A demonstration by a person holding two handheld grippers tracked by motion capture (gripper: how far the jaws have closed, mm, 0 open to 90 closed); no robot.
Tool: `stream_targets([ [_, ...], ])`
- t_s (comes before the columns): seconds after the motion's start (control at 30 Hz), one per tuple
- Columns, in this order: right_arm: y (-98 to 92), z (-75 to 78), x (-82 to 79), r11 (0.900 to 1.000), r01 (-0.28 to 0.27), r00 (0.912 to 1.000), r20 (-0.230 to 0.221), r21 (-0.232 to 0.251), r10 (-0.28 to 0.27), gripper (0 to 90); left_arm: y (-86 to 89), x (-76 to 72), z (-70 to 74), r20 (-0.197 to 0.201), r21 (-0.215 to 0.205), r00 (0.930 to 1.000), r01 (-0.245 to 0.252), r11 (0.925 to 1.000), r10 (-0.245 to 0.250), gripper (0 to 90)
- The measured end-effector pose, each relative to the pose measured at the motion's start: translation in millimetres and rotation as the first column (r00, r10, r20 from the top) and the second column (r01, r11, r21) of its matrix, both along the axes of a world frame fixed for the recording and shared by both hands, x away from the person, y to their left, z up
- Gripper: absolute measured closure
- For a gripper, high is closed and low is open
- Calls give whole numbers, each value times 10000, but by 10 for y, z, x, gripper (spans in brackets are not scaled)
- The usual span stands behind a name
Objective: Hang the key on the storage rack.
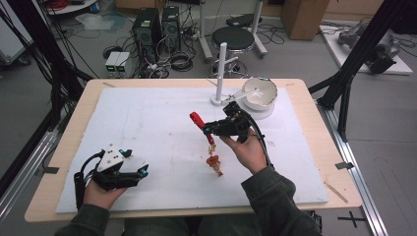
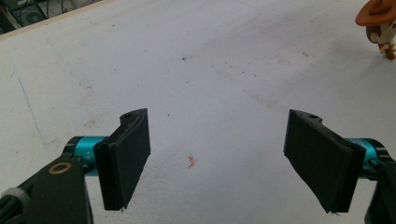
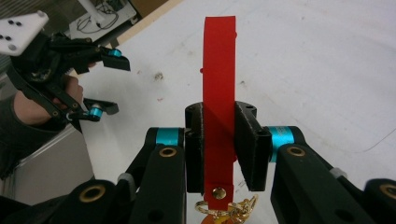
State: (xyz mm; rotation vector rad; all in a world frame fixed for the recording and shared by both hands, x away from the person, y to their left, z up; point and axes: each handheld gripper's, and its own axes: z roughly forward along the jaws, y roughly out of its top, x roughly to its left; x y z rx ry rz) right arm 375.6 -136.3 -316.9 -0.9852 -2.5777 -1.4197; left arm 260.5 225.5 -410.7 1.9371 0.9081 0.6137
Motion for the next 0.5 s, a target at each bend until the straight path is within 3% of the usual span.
stream_targets([
  [0.5, -85, 161, 59, 9979, 257, 9993, 242, 588, -271, 746, -1, -1, 1, 40, -35, 10000, -35, 10000, 35, 230],
])
